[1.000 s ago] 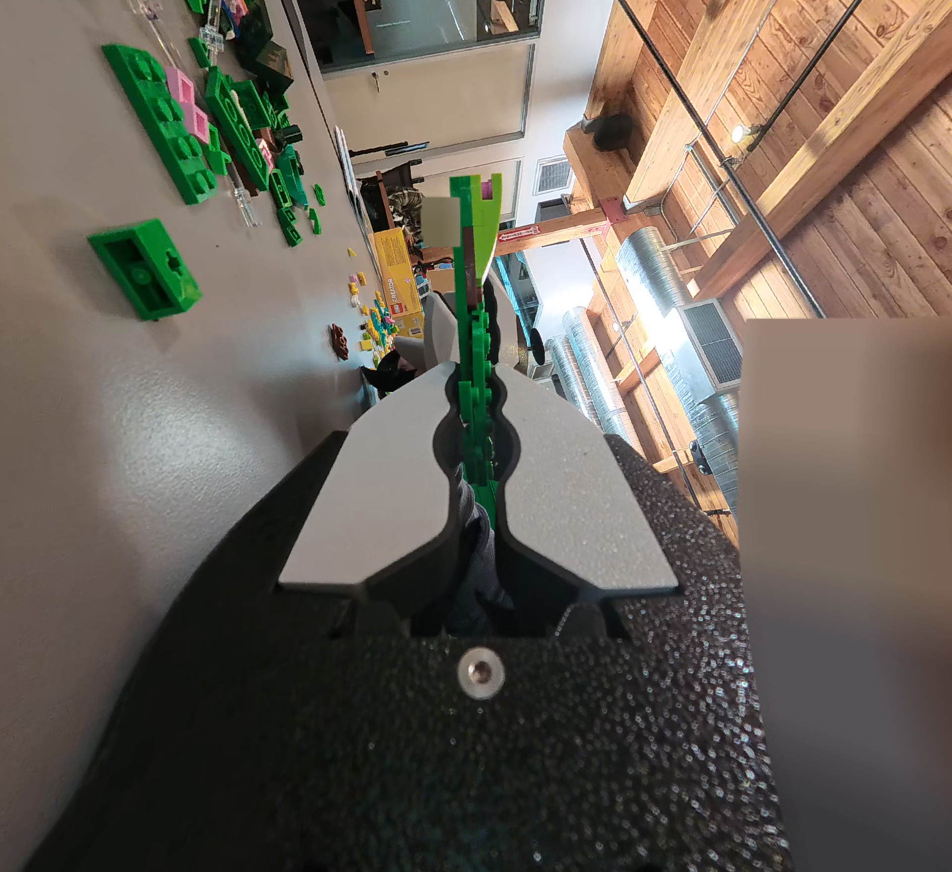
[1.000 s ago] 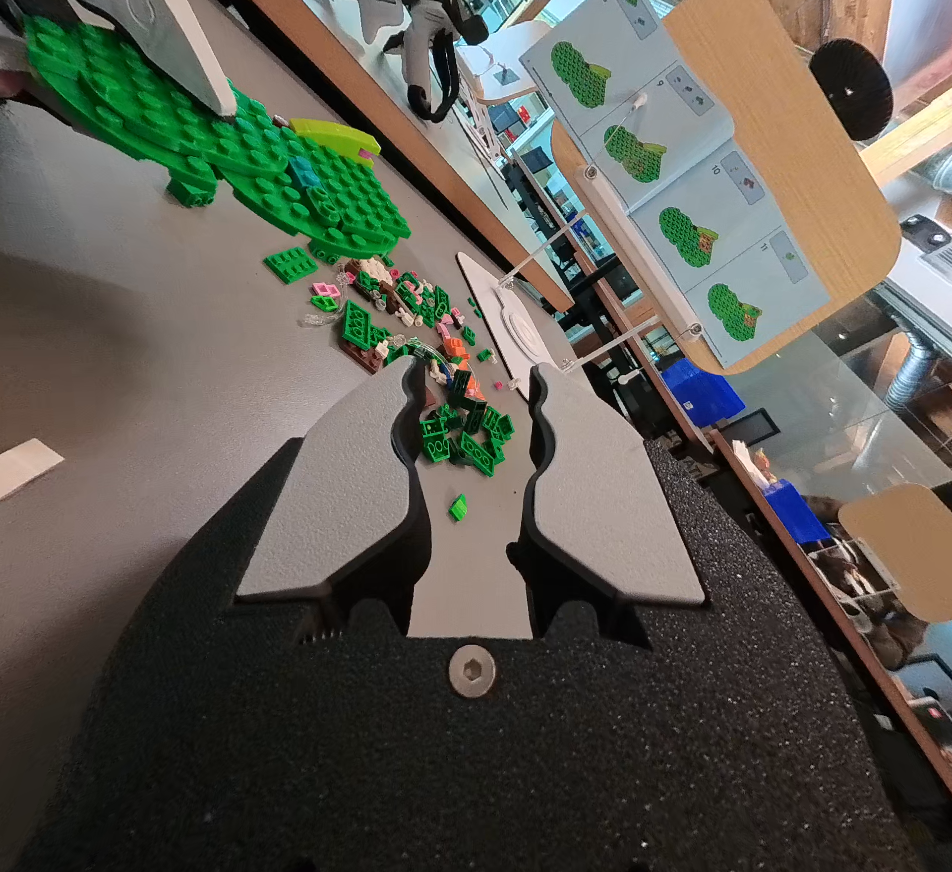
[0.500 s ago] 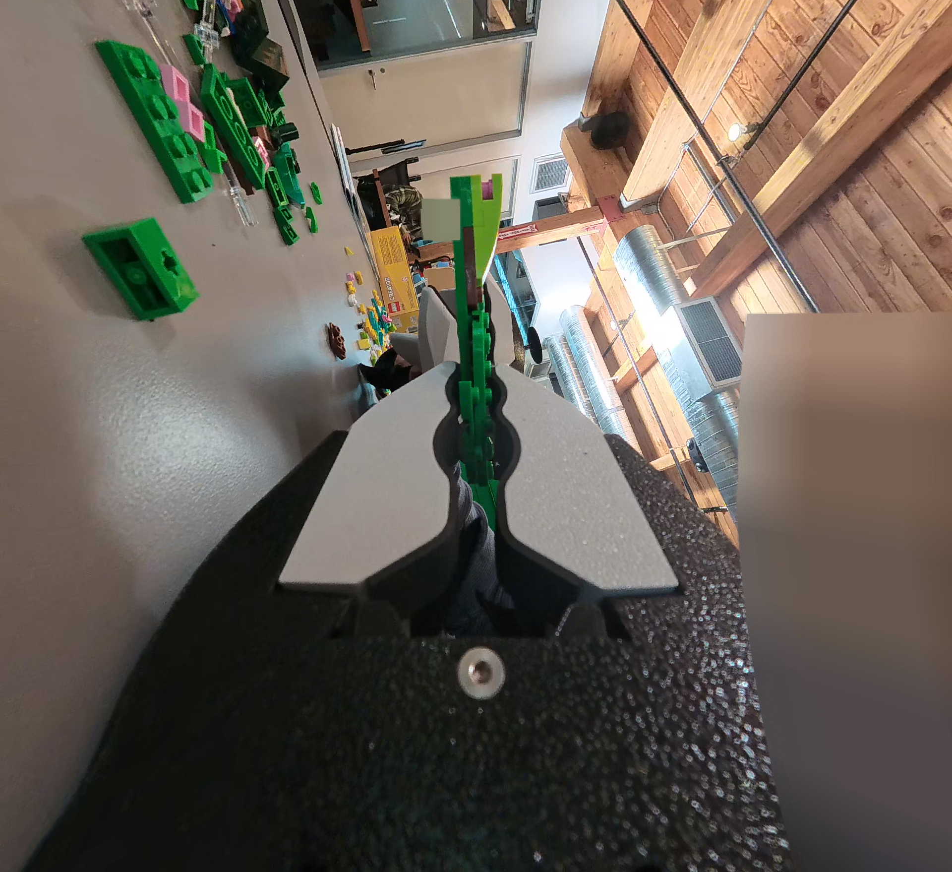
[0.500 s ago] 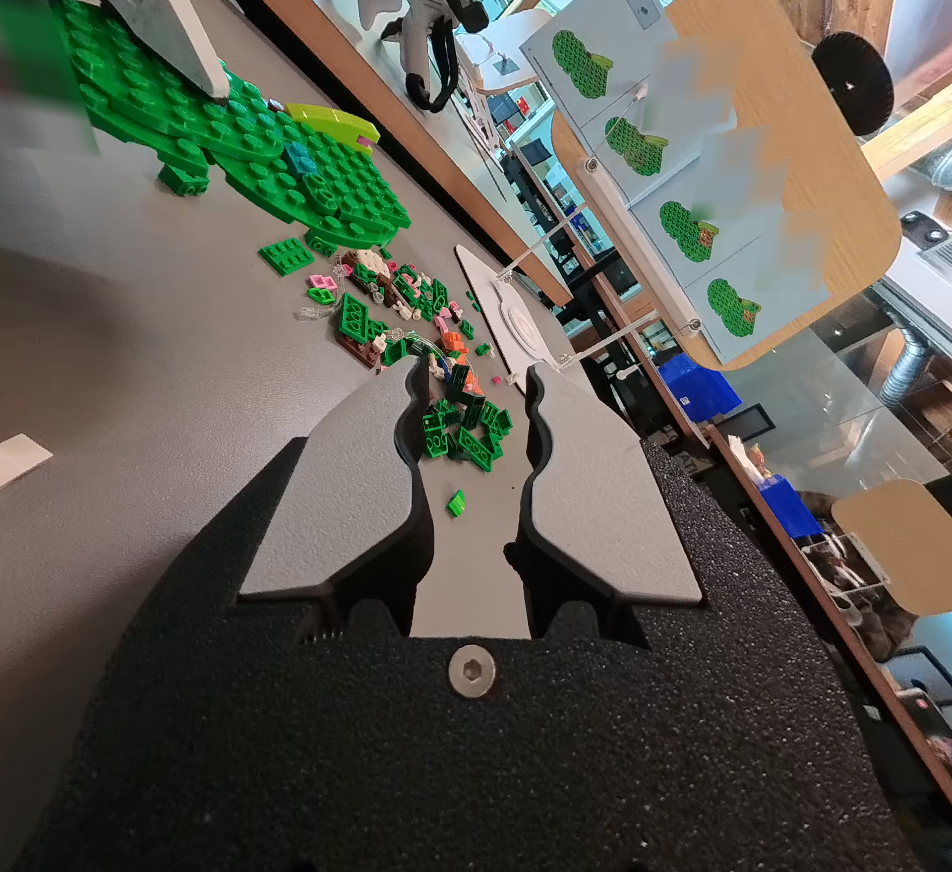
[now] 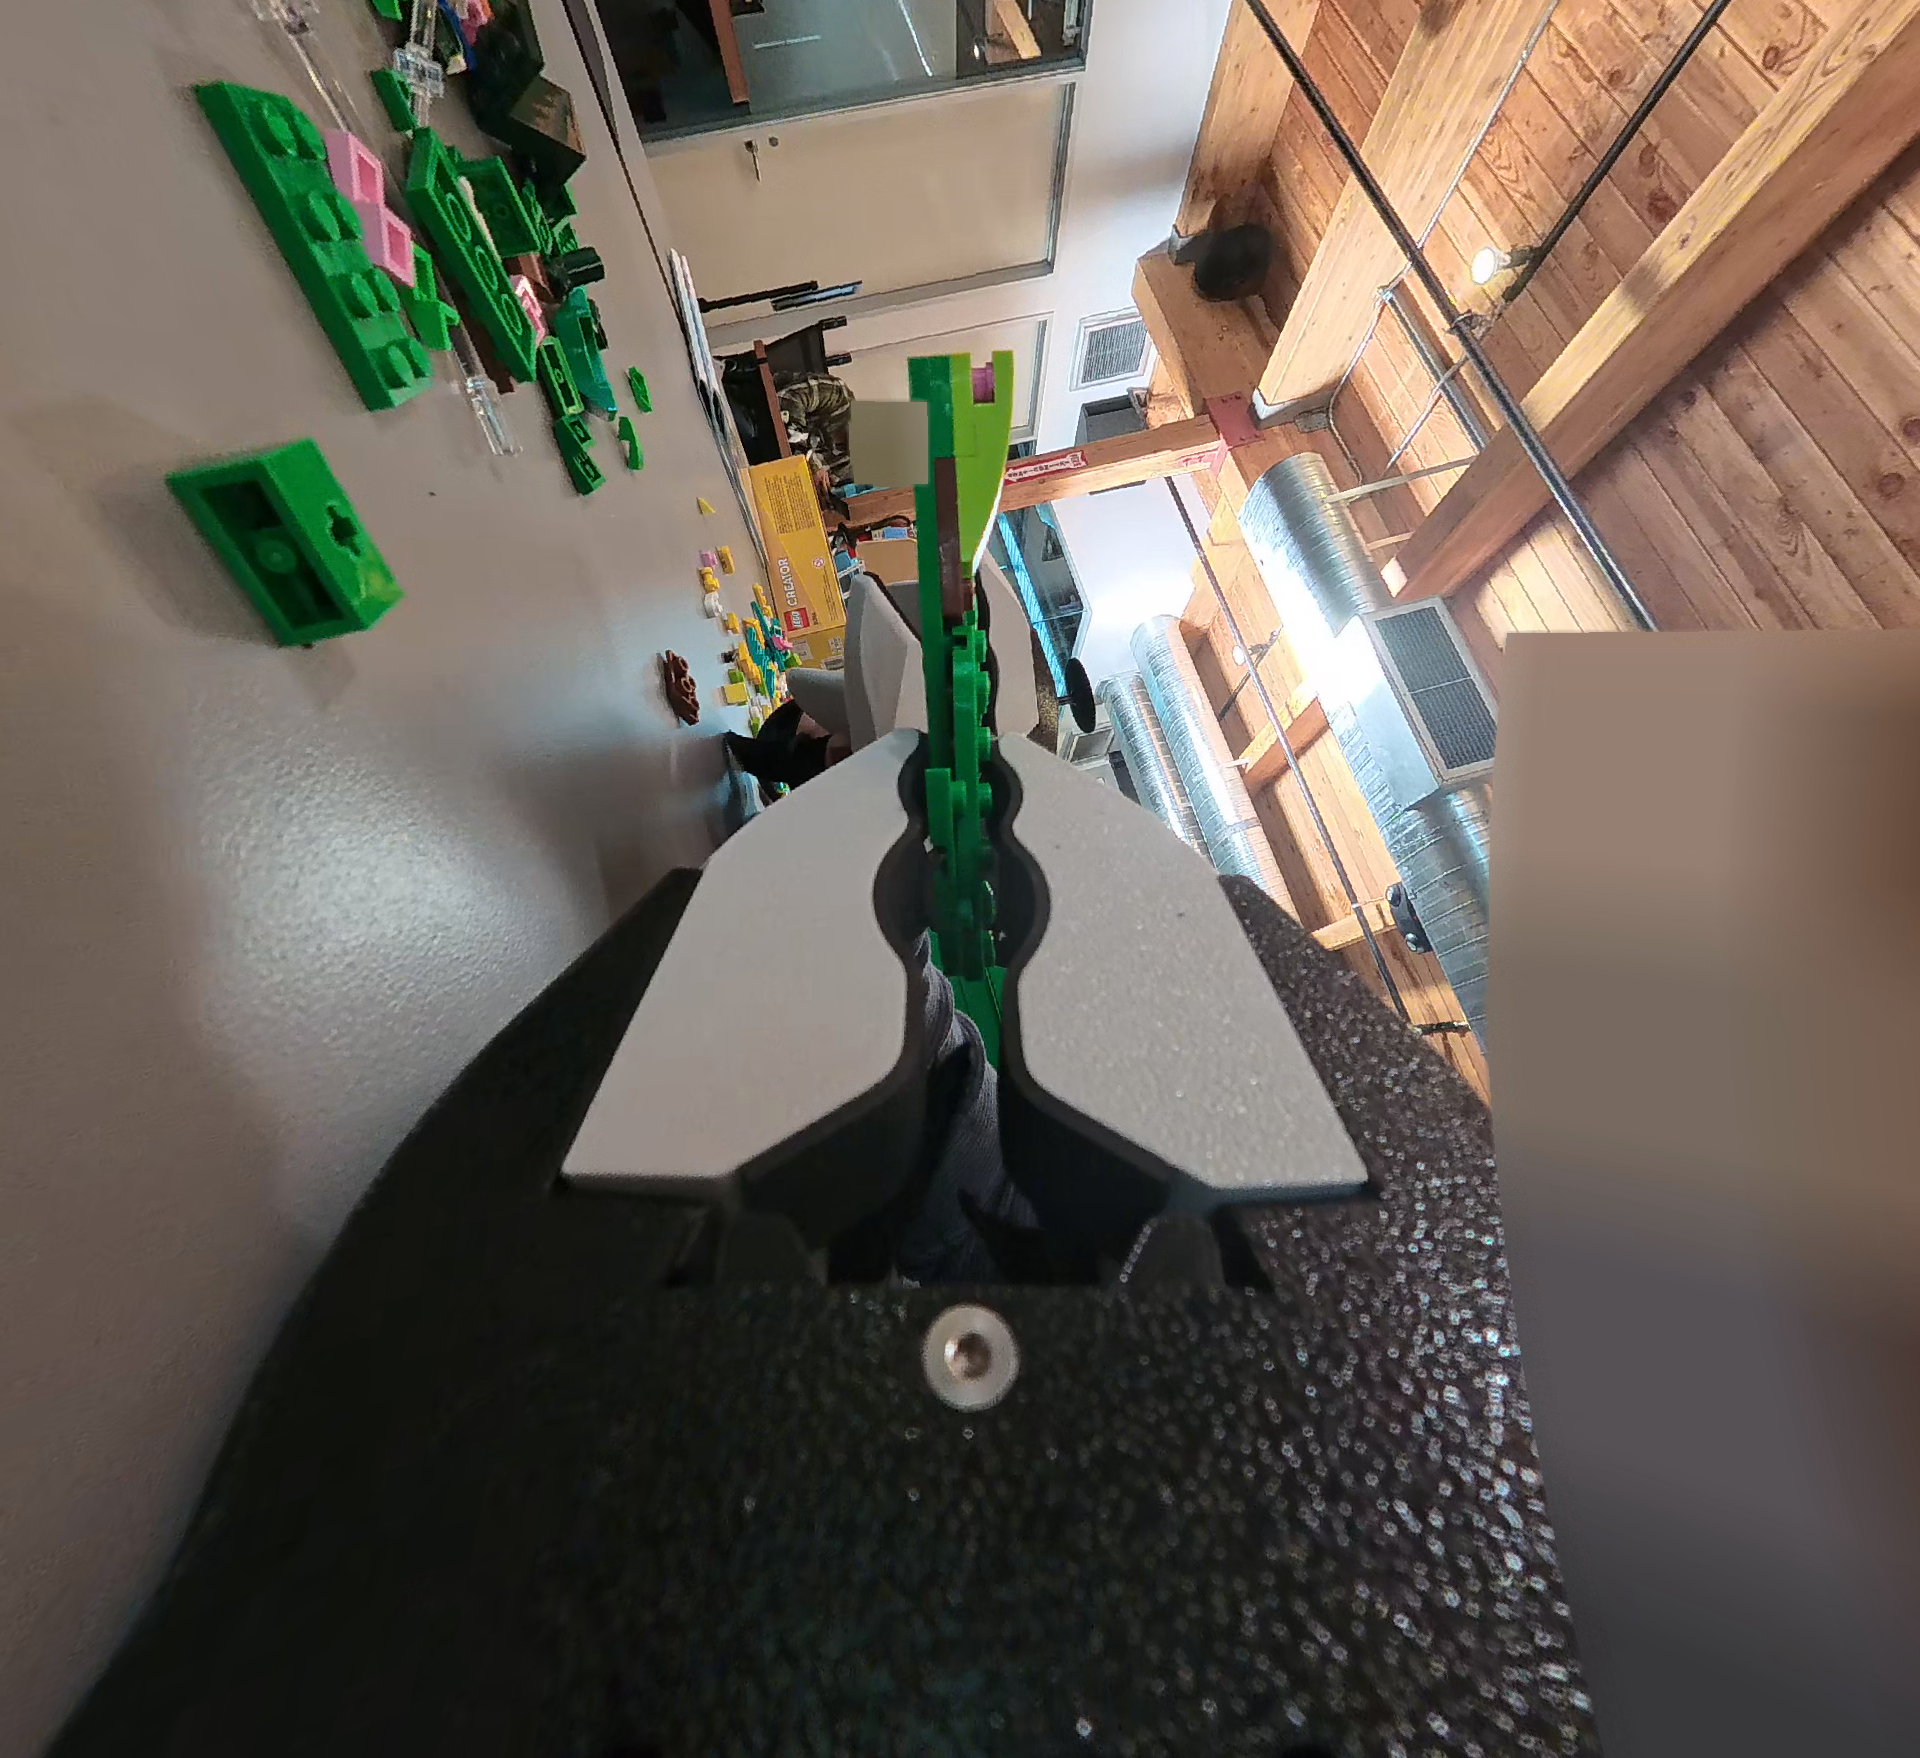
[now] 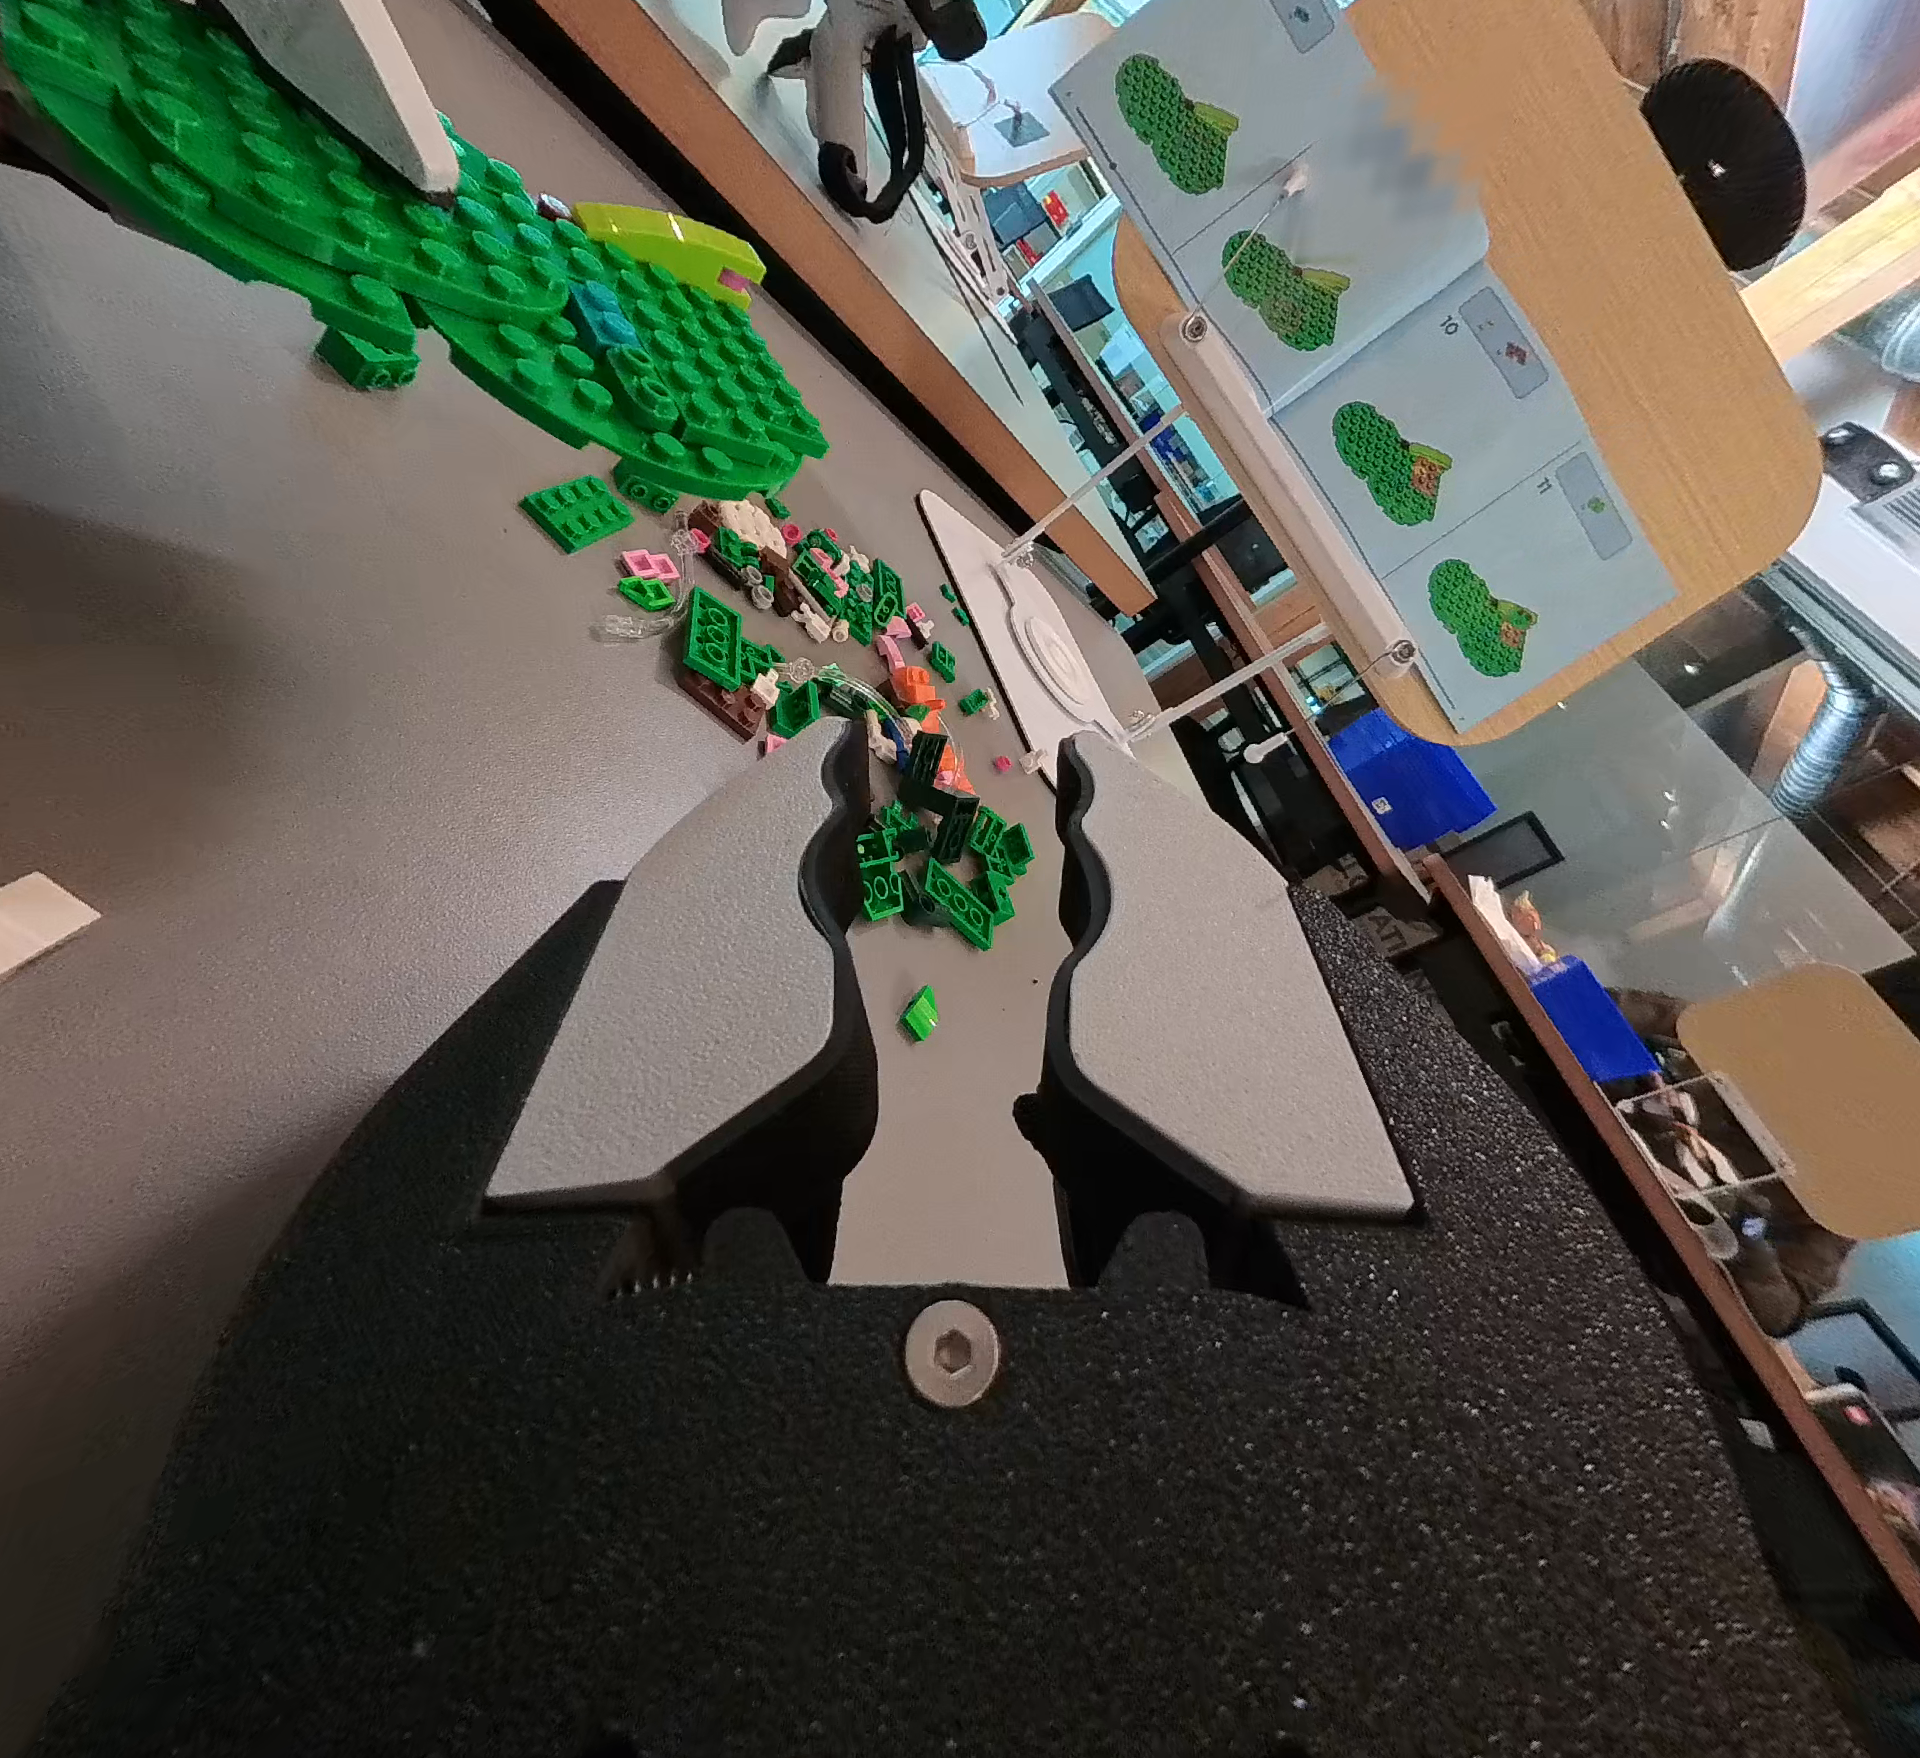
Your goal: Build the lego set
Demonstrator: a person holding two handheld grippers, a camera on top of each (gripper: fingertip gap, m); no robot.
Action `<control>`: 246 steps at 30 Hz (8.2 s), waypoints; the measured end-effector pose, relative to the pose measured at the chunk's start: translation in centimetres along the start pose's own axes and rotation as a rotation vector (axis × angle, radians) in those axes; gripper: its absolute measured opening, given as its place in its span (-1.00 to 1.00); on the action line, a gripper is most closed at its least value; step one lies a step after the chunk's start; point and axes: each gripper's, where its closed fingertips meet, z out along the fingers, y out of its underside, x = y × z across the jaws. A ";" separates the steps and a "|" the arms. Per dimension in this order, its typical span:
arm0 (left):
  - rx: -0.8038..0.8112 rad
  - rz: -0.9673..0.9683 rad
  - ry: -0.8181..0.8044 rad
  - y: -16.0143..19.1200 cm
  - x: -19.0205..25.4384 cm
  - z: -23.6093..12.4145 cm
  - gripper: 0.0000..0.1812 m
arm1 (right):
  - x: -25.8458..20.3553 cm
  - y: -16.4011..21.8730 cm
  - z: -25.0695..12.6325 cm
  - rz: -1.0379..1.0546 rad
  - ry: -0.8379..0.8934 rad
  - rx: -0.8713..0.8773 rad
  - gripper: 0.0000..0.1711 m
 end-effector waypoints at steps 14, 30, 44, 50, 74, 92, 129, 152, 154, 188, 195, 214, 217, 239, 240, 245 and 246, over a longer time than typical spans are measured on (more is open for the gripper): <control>-0.015 0.007 -0.034 0.2 -0.4 0.1 -0.91 | 0.3 0.1 0.0 0.025 0.008 -0.001 -0.61; -0.214 -0.019 -0.034 2.8 -0.6 1.0 -0.90 | 4.0 3.6 1.4 0.267 -0.268 -0.266 -0.57; -0.289 -0.011 -0.026 4.0 -0.5 1.2 -0.91 | 1.0 2.7 2.7 0.309 -0.743 -0.446 -0.74; -0.289 -0.007 -0.021 4.0 -0.4 1.2 -0.91 | 1.3 0.8 5.2 0.362 -0.776 -0.465 -0.84; -0.282 -0.017 0.017 3.9 0.1 1.1 -0.91 | -0.1 4.0 4.4 0.341 -0.805 -0.677 -0.86; -0.280 -0.014 0.010 3.9 0.0 1.0 -0.91 | 3.1 3.4 3.2 0.387 -0.693 -0.640 -0.80; -0.278 -0.020 0.031 3.9 0.3 1.0 -0.91 | 2.8 3.4 3.4 0.302 -0.684 -0.637 -0.85; -0.279 -0.013 0.019 3.9 0.1 1.0 -0.91 | 10.3 3.7 -5.0 0.350 -0.404 -0.692 -0.83; -0.281 -0.011 0.017 3.9 0.1 1.0 -0.91 | 11.5 5.3 -8.1 0.359 -0.347 -0.758 -0.81; -0.354 0.010 -0.025 2.9 -0.4 0.2 -0.91 | 9.4 11.5 -11.7 0.289 -0.490 -0.602 -0.68; -0.358 0.044 -0.098 2.1 -1.4 -0.1 -0.91 | 4.2 9.6 1.4 0.299 -0.776 -0.444 -0.75; -0.343 0.029 -0.055 1.9 -0.9 -0.2 -0.91 | 1.6 11.5 9.7 0.344 -1.037 -0.517 -0.76; -0.345 0.026 -0.050 1.9 -0.8 -0.2 -0.91 | 1.3 11.0 9.9 0.332 -1.039 -0.521 -0.75; -0.334 0.021 -0.047 1.7 -0.8 -0.3 -0.91 | 1.1 5.3 4.0 -0.044 -0.899 -0.241 -0.80; -0.333 0.021 -0.047 1.7 -0.8 -0.3 -0.91 | 0.6 4.4 2.4 -0.103 -0.884 -0.199 -0.80; -0.333 0.028 -0.055 1.8 -0.8 -0.3 -0.91 | -2.4 2.9 -4.6 -0.390 -0.820 -0.194 -0.80; -0.333 0.030 -0.058 1.8 -0.9 -0.3 -0.91 | -2.9 2.6 -5.6 -0.418 -0.810 -0.194 -0.80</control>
